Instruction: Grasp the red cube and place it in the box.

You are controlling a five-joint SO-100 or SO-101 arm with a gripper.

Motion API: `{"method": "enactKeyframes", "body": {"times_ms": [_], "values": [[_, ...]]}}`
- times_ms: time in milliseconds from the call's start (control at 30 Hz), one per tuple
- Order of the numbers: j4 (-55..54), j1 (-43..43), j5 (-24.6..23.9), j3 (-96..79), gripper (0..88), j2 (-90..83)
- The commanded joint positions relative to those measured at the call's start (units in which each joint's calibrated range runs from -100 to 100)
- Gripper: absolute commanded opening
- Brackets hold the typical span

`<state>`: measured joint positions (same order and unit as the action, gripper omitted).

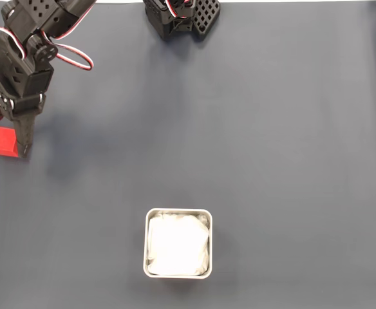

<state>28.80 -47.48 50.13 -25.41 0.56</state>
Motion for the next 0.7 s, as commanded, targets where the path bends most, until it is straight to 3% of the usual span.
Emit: {"method": "enactKeyframes", "body": {"times_ms": [0, 667], "values": [[-1.3, 1.0, -0.2, 0.8, 30.5, -0.7], [-4.6, 2.2, -0.8, 1.0, 31.2, 1.6]]}}
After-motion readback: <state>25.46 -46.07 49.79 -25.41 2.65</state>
